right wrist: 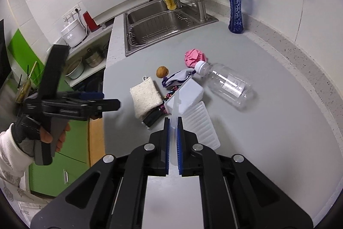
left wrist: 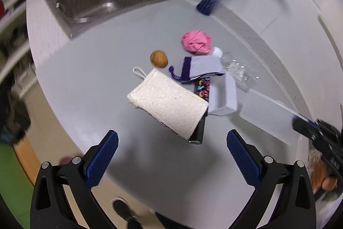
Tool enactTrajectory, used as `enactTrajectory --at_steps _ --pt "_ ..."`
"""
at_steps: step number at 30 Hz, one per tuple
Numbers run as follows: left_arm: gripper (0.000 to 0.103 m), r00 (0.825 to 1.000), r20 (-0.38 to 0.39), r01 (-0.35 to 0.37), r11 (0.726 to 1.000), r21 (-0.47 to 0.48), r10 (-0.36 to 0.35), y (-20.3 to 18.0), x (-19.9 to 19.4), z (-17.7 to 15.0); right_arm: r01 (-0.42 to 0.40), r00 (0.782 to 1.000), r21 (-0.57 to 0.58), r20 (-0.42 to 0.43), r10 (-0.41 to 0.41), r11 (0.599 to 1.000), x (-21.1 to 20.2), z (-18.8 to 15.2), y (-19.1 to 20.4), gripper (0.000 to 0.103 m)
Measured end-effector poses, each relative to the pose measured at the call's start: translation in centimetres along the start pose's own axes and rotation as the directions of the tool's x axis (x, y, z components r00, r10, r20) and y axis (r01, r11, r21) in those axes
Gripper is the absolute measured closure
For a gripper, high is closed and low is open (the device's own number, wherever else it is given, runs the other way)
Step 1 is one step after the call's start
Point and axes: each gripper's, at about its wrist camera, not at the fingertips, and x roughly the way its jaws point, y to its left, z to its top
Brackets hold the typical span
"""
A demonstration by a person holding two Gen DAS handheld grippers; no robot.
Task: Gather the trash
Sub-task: 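Grasp the clear plastic tray with the right gripper while the left gripper grasps the loofah sponge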
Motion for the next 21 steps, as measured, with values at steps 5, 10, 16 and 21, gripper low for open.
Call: enactTrajectory --at_steps 5,10,16,21 --pt "0.006 0.999 -0.039 0.010 0.997 -0.081 -0.013 0.5 2.8 0.4 0.005 1.000 -0.001 0.001 -0.005 1.000 0.3 0.4 -0.8 0.098" --pt "0.006 0.991 -0.055 0.108 0.963 -0.246 -0.125 1.9 4.9 0.2 0.003 1.000 -0.002 0.001 -0.003 1.000 0.5 0.7 -1.5 0.098" --pt "0.055 0.976 -0.030 0.188 0.911 -0.367 -0.213 2.9 5.4 0.3 -0.001 1.000 0.002 -0.007 0.001 1.000 1.1 0.9 -2.3 0.098" --pt "0.066 0.966 -0.024 0.226 0.887 -0.403 -0.257 2.8 5.9 0.5 -0.006 1.000 0.001 -0.011 0.006 1.000 1.3 1.1 -2.3 0.098"
